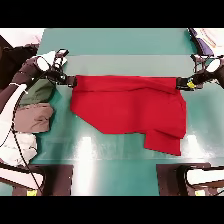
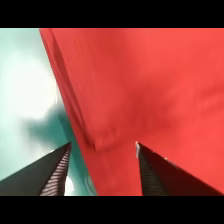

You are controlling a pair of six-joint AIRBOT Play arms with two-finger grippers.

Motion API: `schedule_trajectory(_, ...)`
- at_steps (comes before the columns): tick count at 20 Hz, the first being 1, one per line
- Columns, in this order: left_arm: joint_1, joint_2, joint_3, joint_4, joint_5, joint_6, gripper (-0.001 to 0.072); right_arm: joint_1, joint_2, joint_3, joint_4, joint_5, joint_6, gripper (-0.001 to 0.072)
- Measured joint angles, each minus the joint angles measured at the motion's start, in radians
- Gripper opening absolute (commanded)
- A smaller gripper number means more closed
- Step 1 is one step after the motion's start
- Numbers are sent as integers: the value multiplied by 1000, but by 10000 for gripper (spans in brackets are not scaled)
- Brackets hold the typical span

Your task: Fold the shirts.

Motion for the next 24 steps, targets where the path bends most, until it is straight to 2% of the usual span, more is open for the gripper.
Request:
schedule_trajectory(4, 60, 57, -31, 5, -190, -37, 500, -52, 103, -36, 71, 143, -40, 320)
schedule_trajectory(7, 95, 158, -175, -52, -219, -52, 500, -98, 212, -140, 149, 214, -67, 321)
schedule_trajectory(13, 92, 283, -511, -256, -107, -48, 500, -117, 370, -349, 211, 234, -86, 321)
schedule_trajectory(17, 89, 298, -588, -346, -16, -41, 500, -114, 428, -405, 220, 235, -89, 321)
schedule_trajectory(22, 77, 302, -611, -389, 46, -40, 498, -115, 477, -422, 220, 242, -90, 320)
schedule_trajectory(23, 69, 303, -612, -391, 61, -40, 457, -122, 484, -423, 220, 252, -90, 320)
schedule_trajectory(24, 60, 302, -614, -392, 81, -41, 193, -133, 489, -424, 217, 264, -90, 320)
